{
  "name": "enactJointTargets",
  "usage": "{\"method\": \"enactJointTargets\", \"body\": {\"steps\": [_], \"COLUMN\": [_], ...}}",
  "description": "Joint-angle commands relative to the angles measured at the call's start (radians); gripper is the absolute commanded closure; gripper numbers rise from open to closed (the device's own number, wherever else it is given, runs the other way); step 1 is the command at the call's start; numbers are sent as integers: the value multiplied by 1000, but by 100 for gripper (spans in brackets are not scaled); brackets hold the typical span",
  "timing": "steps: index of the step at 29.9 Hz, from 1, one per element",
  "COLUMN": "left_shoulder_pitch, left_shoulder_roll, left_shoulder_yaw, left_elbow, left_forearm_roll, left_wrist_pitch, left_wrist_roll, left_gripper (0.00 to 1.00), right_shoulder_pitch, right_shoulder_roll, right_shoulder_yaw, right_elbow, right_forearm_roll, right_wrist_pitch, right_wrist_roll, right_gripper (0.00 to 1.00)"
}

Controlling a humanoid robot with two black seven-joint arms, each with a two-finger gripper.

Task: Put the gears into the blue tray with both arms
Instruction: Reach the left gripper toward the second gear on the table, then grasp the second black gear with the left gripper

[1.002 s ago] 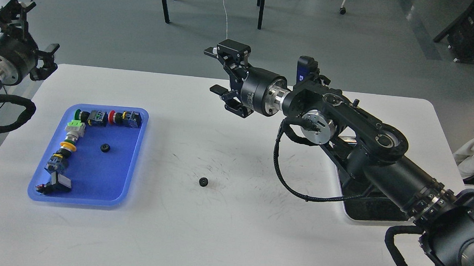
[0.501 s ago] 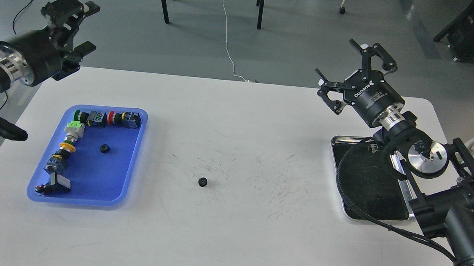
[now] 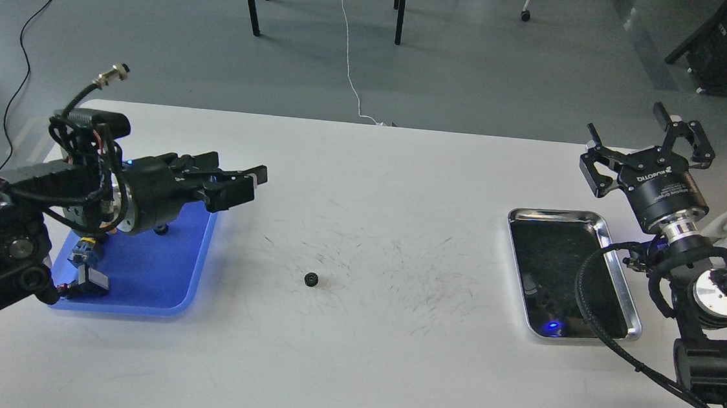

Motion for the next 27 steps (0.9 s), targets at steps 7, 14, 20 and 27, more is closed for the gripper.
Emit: {"method": "enactJointTargets", "body": {"steps": [7, 14, 20, 27], "left_shoulder_pitch": [5, 86, 105, 134], "left_shoulder_roll": [-141, -211, -266, -343], "left_shoulder_yaw": [159, 156, 156, 155], "left_elbow": [76, 155, 217, 275], "left_forearm_roll": [406, 406, 406, 406], "left_wrist_pitch": [25, 38, 51, 102], "left_wrist_roll": [-7, -27, -30, -29], "left_gripper": [2, 3, 5, 14], "right_shoulder_pitch": [0, 0, 0, -4], "right_shoulder_roll": [7, 5, 2, -1], "right_shoulder_yaw": [-15, -17, -18, -14], "right_elbow": [-17, -24, -35, -30], "right_forearm_roll": [0, 0, -1, 0], "right_wrist_pitch": [6, -1, -1, -8], "right_wrist_roll": [8, 17, 20, 20], "right_gripper": [6, 6, 6, 6]}}
